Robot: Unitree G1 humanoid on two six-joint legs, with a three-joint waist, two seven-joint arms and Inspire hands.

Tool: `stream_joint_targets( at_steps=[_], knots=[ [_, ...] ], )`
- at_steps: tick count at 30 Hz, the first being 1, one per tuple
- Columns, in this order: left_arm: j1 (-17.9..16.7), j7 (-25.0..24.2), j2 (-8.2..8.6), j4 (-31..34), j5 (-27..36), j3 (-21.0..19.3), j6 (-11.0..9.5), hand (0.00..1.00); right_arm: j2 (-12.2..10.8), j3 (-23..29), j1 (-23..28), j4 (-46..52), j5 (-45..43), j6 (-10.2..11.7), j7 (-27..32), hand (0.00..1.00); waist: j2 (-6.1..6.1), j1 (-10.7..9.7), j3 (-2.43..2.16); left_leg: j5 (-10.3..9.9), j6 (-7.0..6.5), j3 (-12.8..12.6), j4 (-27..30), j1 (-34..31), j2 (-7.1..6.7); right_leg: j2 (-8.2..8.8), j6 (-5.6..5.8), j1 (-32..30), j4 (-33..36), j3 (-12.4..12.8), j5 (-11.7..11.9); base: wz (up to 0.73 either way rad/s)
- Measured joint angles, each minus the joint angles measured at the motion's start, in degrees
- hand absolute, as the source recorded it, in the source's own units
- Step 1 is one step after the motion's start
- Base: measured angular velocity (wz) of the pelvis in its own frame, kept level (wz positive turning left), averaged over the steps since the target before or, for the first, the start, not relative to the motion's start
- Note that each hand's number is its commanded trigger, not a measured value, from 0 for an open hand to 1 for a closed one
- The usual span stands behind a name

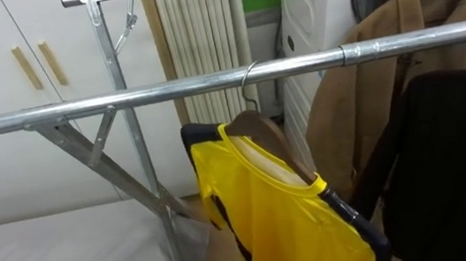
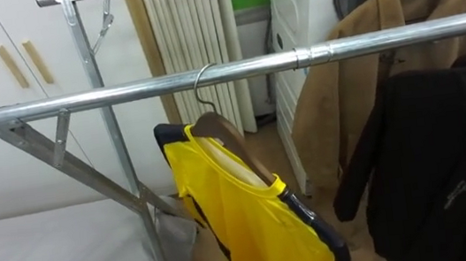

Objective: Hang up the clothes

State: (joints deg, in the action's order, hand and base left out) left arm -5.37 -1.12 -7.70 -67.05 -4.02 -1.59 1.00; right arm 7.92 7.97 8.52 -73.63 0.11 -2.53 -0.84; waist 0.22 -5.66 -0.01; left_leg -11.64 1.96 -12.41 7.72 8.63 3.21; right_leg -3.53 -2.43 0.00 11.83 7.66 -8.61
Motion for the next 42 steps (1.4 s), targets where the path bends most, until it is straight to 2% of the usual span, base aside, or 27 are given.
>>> stream_joint_targets(
  at_steps=[5, 10, 14, 17, 24, 30, 35, 37, 41, 42],
  knots=[
    [1.05, -1.97, 0.09, 0.71, -0.01, 0.02, -1.49, 0.0, 0.0, 0.11, -0.12, 2.11, 0.1, 0.89, 0.11, 0.0, -0.48, 0.05, 0.02, 0.0, 0.0, -0.02, 0.0, 0.01, 0.01, 0.07, -0.06, -0.09, 0.01, -0.22, 0.03, -0.02],
    [1.0, -2.92, 0.1, 0.7, 0.02, 0.04, -3.0, 0.0, -0.2, 0.17, -0.71, 3.65, 2.08, 4.01, -0.09, 0.0, -0.74, -0.1, 0.01, 0.0, 0.0, -0.04, 0.0, -0.01, 0.02, 0.05, -0.1, -0.1, -0.07, -0.15, 0.01, 0.0],
    [0.74, -2.92, 0.1, 0.62, 0.02, 0.04, -3.1, 0.0, -0.64, 0.17, -0.85, 4.66, 2.6, 4.52, -1.14, 0.0, -0.98, -0.04, -0.03, 0.0, 0.0, -0.03, 0.0, -0.01, 0.04, 0.03, -0.15, -0.1, -0.07, -0.14, -0.07, 0.0],
    [0.4, -2.92, 0.11, 0.31, 0.04, 0.01, -4.04, 0.0, -0.83, 0.17, -0.76, 4.53, 4.15, 5.1, -1.17, 0.0, -0.97, 0.25, -0.07, 0.0, 0.0, -0.03, 0.0, -0.01, 0.04, 0.01, -0.2, -0.09, -0.17, -0.04, -0.1, -0.01],
    [-0.68, -2.91, 0.09, -1.18, 0.15, -0.57, -4.1, 0.0, -0.94, 0.26, 0.7, 4.45, 6.96, 5.14, -0.96, 0.0, -0.77, 1.02, -0.1, 0.0, 0.0, -0.03, -0.01, 0.13, 0.06, -0.01, -0.22, 0.25, -0.29, 0.01, -0.11, 0.01],
    [-0.72, -2.87, 0.13, -1.22, 0.13, -0.6, -3.96, 0.0, -1.26, 0.55, 1.56, 4.45, 9.76, 4.98, -0.6, 0.0, -0.82, 1.15, 0.01, 0.0, 0.0, 0.05, -0.02, 0.12, 0.09, 0.15, -0.27, 0.39, -0.12, -0.87, -0.19, 0.06],
    [-0.84, -2.55, 0.22, -1.15, 0.12, -0.68, -3.91, 0.0, -1.3, 0.45, 1.72, 4.35, 11.38, 4.87, -0.67, 0.0, -0.36, 1.28, 0.12, -0.02, 0.02, 0.19, -0.01, -0.07, 0.19, 0.25, -0.28, 0.32, -0.08, -1.51, -0.28, 0.06],
    [-0.93, -2.53, 0.21, -1.09, 0.04, -0.69, -3.91, 0.0, -1.28, 0.18, 1.71, 4.21, 11.22, 4.81, -0.68, 0.0, -0.31, 1.18, 0.1, -0.07, 0.0, 0.94, 0.0, -0.63, 0.27, 0.28, -0.32, 0.1, -0.04, -2.28, -0.26, 0.16],
    [-1.26, -2.43, 0.2, -1.08, 1.34, -0.63, -3.92, 0.0, -0.73, -0.54, 0.74, 3.9, 9.79, 3.88, -0.99, 0.0, 0.24, 1.65, -0.27, -0.05, 0.0, 2.3, 0.23, -2.16, 0.31, 0.52, -0.52, -0.87, 0.25, -3.86, -0.32, 0.22],
    [-1.32, -2.38, 0.17, -1.06, 1.38, -0.83, -3.94, 0.0, -0.54, -0.57, 0.27, 3.7, 8.17, 3.79, -1.11, 0.0, 0.23, 1.54, -0.27, -0.04, 0.01, 3.33, 1.05, -3.11, 0.28, 0.76, -0.71, -1.26, 0.76, -4.9, -0.48, 0.46]
  ],
)
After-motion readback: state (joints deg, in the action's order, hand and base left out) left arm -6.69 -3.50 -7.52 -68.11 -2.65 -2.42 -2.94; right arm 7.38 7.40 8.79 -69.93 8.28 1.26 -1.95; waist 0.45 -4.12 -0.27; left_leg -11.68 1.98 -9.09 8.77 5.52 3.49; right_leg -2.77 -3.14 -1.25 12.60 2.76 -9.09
